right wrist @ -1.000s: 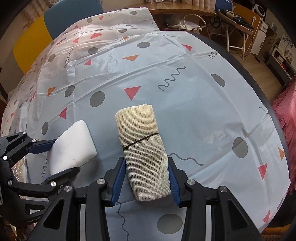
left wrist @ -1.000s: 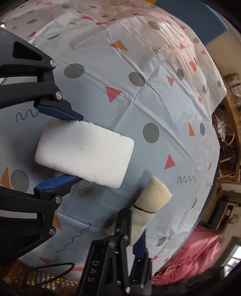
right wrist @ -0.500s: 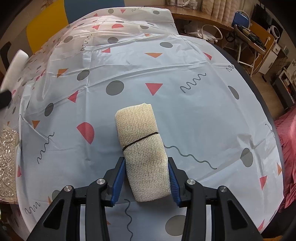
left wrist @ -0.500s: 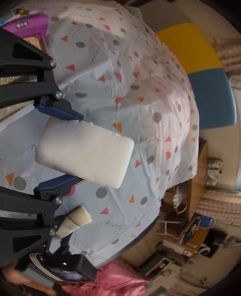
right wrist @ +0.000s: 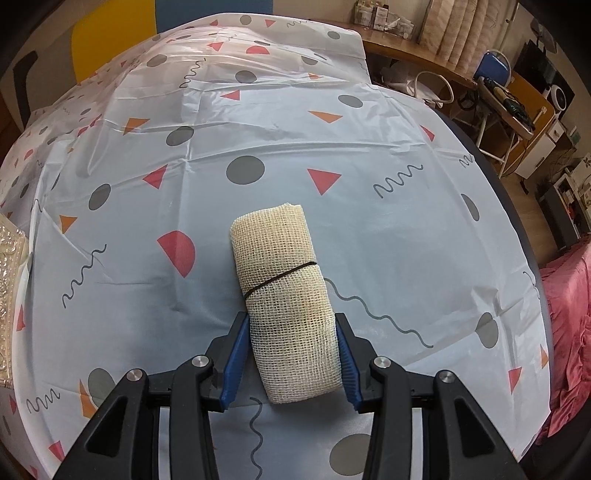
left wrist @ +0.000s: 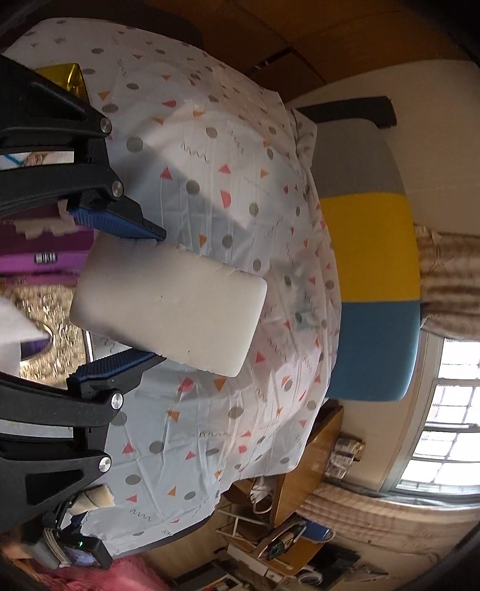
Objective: Organize soft objects
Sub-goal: 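Carry the white sponge over the gold tray with the left gripper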
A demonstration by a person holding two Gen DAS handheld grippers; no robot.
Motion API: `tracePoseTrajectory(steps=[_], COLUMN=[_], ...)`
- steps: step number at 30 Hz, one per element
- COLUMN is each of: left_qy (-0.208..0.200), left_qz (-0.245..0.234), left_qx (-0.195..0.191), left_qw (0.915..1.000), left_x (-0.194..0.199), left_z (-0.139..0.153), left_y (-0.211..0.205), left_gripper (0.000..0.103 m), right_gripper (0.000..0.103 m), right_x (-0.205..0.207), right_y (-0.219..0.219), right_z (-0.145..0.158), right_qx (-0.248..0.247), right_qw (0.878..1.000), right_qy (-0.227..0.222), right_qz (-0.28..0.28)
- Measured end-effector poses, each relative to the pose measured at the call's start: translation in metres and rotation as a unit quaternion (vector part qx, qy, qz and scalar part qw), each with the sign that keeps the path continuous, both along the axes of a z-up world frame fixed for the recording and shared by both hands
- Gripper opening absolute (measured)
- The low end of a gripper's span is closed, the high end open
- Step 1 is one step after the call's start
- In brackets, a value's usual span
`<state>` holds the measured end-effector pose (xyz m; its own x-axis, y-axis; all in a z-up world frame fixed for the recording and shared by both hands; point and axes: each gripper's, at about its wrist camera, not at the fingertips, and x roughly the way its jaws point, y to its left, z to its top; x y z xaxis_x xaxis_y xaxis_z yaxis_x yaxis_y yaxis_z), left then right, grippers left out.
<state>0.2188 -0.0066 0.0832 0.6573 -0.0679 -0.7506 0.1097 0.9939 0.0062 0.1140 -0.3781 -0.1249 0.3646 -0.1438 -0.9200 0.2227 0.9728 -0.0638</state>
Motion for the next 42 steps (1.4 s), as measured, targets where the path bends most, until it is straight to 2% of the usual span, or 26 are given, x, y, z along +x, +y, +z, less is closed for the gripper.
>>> tracePoseTrajectory(steps=[6,13,20,23,24,29,33,36,42], left_qy=[-0.014,-0.005,0.021,0.033,0.038,0.064,0.080,0.090,0.077], left_qz=[0.068,0.137,0.207,0.244,0.253,0.264,0.255,0.262,0.267], left_qx=[0.002,-0.021,-0.075,-0.103,-0.111,-0.128,-0.115,-0.100,-0.071], left_qw=[0.9976,0.9904,0.9751,0.9637,0.9603,0.9539,0.9568,0.9556,0.9579], left_x=[-0.024,-0.079,-0.147,-0.177,-0.186,-0.208,-0.200,-0.190,-0.195], left_z=[0.001,-0.027,-0.073,-0.097,-0.105,-0.137,-0.156,-0.167,-0.175], left_y=[0.099,0.200,0.278,0.304,0.309,0.314,0.303,0.302,0.296], left_gripper=[0.058,0.058,0.058,0.058,0.058,0.058,0.060,0.063,0.075], right_gripper=[0.044,0.044,0.044,0.044,0.044,0.044,0.044,0.044,0.043], right_x=[0.000,-0.003,-0.005,-0.005,-0.005,-0.005,-0.005,-0.005,-0.003], right_y=[0.008,0.017,0.020,0.021,0.021,0.021,0.024,0.024,0.031], right_z=[0.002,0.003,0.003,0.003,0.003,0.002,0.001,0.001,0.001], right_qx=[-0.026,-0.054,-0.064,-0.066,-0.067,-0.072,-0.082,-0.085,-0.101], right_qw=[1.000,0.998,0.998,0.997,0.997,0.997,0.996,0.996,0.995], right_qy=[0.000,-0.004,-0.004,-0.004,-0.004,-0.005,-0.004,-0.003,0.007], right_qz=[0.011,0.023,0.025,0.026,0.026,0.029,0.030,0.029,0.019])
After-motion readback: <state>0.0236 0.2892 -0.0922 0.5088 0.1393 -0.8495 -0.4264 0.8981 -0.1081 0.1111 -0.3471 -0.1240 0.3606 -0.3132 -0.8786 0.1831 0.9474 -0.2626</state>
